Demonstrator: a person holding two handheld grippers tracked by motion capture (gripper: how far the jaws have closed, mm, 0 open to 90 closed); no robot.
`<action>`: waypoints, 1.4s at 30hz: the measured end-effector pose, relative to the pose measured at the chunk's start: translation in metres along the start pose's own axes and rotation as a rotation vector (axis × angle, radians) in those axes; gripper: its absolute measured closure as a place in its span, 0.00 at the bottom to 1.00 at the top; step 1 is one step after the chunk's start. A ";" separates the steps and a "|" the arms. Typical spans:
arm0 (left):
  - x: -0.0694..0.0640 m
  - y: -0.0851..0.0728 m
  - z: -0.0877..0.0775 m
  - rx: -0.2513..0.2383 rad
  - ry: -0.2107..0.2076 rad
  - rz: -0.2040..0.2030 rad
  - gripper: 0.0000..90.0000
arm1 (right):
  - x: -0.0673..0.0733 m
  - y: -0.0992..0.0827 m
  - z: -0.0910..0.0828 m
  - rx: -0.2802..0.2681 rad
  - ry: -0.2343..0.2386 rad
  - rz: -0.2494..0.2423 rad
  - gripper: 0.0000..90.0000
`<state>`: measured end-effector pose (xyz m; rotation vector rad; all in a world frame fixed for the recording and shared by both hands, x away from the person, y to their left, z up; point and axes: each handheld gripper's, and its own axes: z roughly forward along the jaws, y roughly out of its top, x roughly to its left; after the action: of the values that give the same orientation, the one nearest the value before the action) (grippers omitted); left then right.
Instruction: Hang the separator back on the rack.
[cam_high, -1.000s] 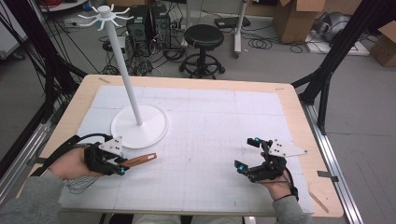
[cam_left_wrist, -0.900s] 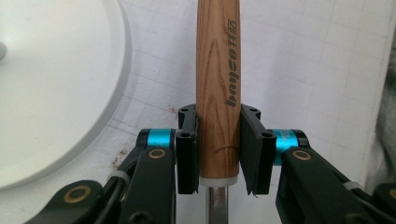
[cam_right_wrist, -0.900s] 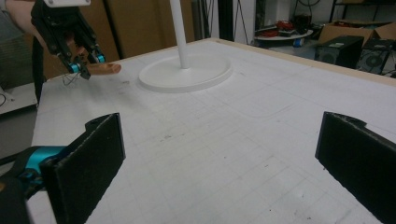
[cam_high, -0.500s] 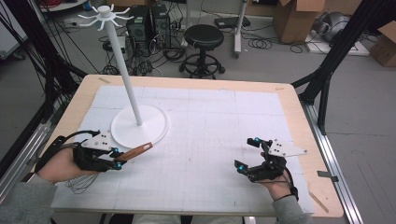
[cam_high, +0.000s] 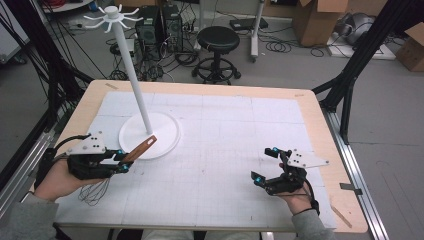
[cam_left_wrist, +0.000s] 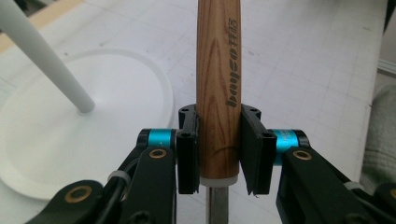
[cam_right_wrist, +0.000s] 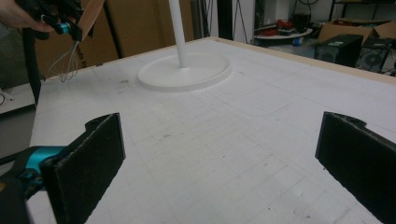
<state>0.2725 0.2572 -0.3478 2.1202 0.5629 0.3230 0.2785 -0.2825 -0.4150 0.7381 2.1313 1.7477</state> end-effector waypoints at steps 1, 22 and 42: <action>0.000 0.000 -0.001 -0.012 0.011 -0.002 0.78 | 0.000 0.000 0.000 0.002 0.002 0.002 0.01; 0.001 -0.003 -0.016 -0.281 0.121 -0.116 0.78 | 0.001 0.000 -0.001 -0.003 -0.003 0.003 0.01; 0.004 0.002 -0.036 -0.461 0.216 -0.177 0.78 | 0.001 0.001 -0.002 -0.006 -0.003 -0.004 0.01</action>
<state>0.2613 0.2838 -0.3257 1.5915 0.7197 0.5300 0.2764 -0.2833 -0.4136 0.7342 2.1228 1.7496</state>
